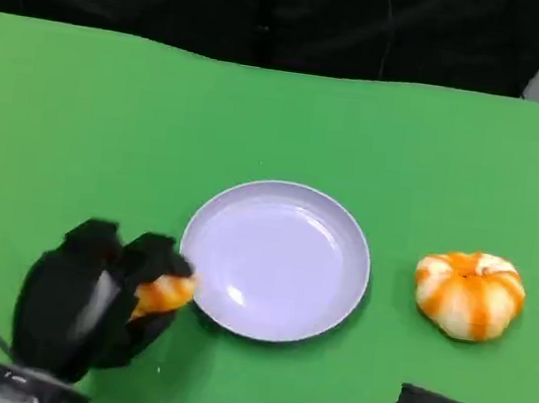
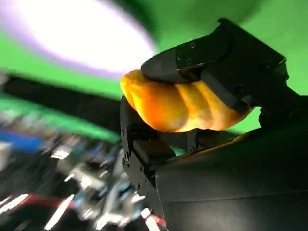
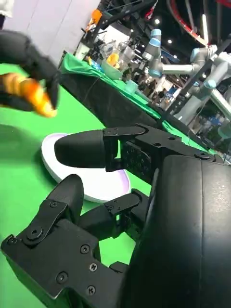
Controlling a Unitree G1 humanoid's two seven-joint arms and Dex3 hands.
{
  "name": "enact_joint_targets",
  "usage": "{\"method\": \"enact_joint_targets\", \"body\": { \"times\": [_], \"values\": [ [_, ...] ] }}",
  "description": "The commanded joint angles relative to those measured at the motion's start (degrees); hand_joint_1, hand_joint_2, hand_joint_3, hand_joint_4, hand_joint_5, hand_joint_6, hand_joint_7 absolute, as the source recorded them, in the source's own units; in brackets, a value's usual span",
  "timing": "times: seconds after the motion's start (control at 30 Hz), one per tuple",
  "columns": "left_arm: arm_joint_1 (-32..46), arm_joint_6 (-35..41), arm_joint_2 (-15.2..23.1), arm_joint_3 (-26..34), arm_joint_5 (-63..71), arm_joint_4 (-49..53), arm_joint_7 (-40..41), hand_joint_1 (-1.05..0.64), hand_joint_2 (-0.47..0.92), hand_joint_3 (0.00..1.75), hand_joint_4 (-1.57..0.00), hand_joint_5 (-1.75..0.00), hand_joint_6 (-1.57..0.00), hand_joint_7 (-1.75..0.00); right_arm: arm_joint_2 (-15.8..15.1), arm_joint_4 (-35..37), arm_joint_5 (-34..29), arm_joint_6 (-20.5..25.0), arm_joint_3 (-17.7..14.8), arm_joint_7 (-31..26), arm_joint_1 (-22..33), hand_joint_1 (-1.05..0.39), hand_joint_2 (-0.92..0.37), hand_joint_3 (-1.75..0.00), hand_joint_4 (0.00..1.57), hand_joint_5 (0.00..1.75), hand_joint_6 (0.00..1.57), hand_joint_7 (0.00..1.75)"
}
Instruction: Grasp the bread from the table and place it into the plate.
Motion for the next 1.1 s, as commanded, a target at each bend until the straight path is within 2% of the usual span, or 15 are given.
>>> {"method": "enact_joint_targets", "body": {
  "times": [0.03, 0.13, 0.33, 0.53, 0.57, 0.63, 0.73, 0.77, 0.8, 0.83, 0.9, 0.97, 1.0, 1.03, 1.1],
  "values": [
    [-2.66, -1.39, -1.43, -0.96, -0.65, -0.07, -0.07, -0.13, 0.26, 1.4, -0.94, -1.7, -0.91, -1.31, -0.37, -0.55, 0.21, 0.33, 0.07, -0.25, 0.59, -0.1, -0.24, -1.34, 0.92, 1.5, 0.91, 1.11],
    [-5.36, -1.43, -3.02, -2.04, 0.31, 1.15, 0.46, -0.14, 0.25, 1.4, -0.93, -1.72, -0.91, -1.29, -0.36, -0.71, 0.23, 0.42, 0.22, -0.12, 0.81, -0.11, -0.23, -1.37, 0.92, 1.57, 0.9, 1.12],
    [-11.28, -1.83, -6.13, -4.31, 0.12, 5.4, -0.1, -0.19, 0.24, 1.43, -0.92, -1.75, -0.9, -1.32, -0.44, -0.69, -0.48, 0.36, 0.27, -0.53, 1.0, -0.12, -0.22, -1.36, 0.92, 1.53, 0.9, 1.12],
    [-18.37, -1.47, -9.59, -6.85, 0.25, 13.59, 0.01, -0.19, 0.27, 1.32, -0.93, -1.75, -0.79, -1.64, -0.35, -1.36, -0.82, 1.13, 0.45, -0.39, 1.5, -0.12, -0.24, -1.34, 0.92, 1.56, 0.91, 1.1],
    [-19.54, -0.92, -10.33, -7.24, 0.33, 15.04, -0.14, -0.21, 0.32, 1.23, -0.92, -1.75, -0.78, -1.66, -0.36, -1.37, -0.86, 1.13, 0.48, -0.42, 1.5, -0.12, -0.24, -1.33, 0.92, 1.56, 0.9, 1.1],
    [-21.75, -0.38, -11.75, -7.87, -0.09, 18.28, -0.6, -0.2, 0.36, 1.13, -0.91, -1.75, -0.8, -1.57, -0.42, -1.44, -0.89, 1.29, 0.52, -0.4, 1.52, -0.12, -0.24, -1.33, 0.92, 1.57, 0.9, 1.1],
    [-24.43, -0.42, -13.16, -8.47, -1.18, 22.45, -1.53, -0.19, 0.37, 1.1, -0.89, -1.75, -0.83, -1.51, -0.42, -1.46, -0.72, 1.5, 0.64, -0.34, 1.53, -0.13, -0.25, -1.32, 0.92, 1.58, 0.9, 1.1],
    [-25.29, 0.96, -13.82, -8.61, -1.65, 23.25, -3.65, -0.21, 0.42, 1.07, -0.85, -1.69, -0.81, -1.39, -0.42, -1.32, -0.74, 1.4, 0.69, -0.45, 1.42, -0.13, -0.25, -1.32, 0.91, 1.59, 0.9, 1.1],
    [-25.88, 2.26, -14.25, -8.72, -2.11, 23.61, -5.76, -0.25, 0.54, 0.88, -0.74, -1.59, -0.72, -1.18, -0.39, -1.19, -0.81, 1.34, 0.75, -0.57, 1.32, -0.12, -0.25, -1.32, 0.91, 1.58, 0.9, 1.1],
    [-26.26, 3.64, -14.53, -8.83, -2.67, 23.52, -8.32, -0.27, 0.61, 0.77, -0.69, -1.54, -0.69, -1.08, -0.37, -1.1, -0.88, 1.32, 0.79, -0.67, 1.25, -0.12, -0.25, -1.32, 0.91, 1.58, 0.9, 1.1],
    [-26.98, 5.79, -13.95, -9.91, -2.6, 23.08, -13.86, -0.31, 0.75, 0.42, -0.49, -1.22, -0.52, -0.69, -0.32, -1.18, -1.06, 1.57, 0.85, -0.7, 1.25, -0.12, -0.25, -1.32, 0.91, 1.58, 0.9, 1.1],
    [-27.05, 8.95, -13.1, -11.18, -1.7, 21.58, -19.92, -0.35, 0.87, 0.18, -0.39, -0.98, -0.5, -0.38, -0.34, -1.2, -1.22, 1.63, 0.87, -0.78, 1.24, -0.12, -0.25, -1.31, 0.9, 1.58, 0.9, 1.1],
    [-26.87, 11.68, -12.61, -12.01, -1.05, 20.08, -24.43, -0.49, 0.9, 0.22, -0.16, -0.69, -0.33, -0.2, -0.39, -1.19, -1.24, 1.6, 0.88, -0.8, 1.23, -0.12, -0.26, -1.3, 0.9, 1.55, 0.9, 1.1],
    [-26.66, 13.78, -12.25, -12.59, -0.66, 18.75, -27.74, -0.57, 0.91, 0.26, -0.08, -0.49, -0.25, -0.13, -0.42, -1.19, -1.24, 1.58, 0.89, -0.81, 1.23, -0.13, -0.26, -1.3, 0.91, 1.54, 0.9, 1.09],
    [-26.14, 17.14, -11.68, -13.62, -0.03, 16.43, -32.74, -0.69, 0.92, 0.32, -0.02, -0.25, -0.17, -0.05, -0.46, -1.34, -1.18, 1.82, 0.91, -0.69, 1.28, -0.13, -0.26, -1.29, 0.91, 1.53, 0.91, 1.09]
  ]
}}
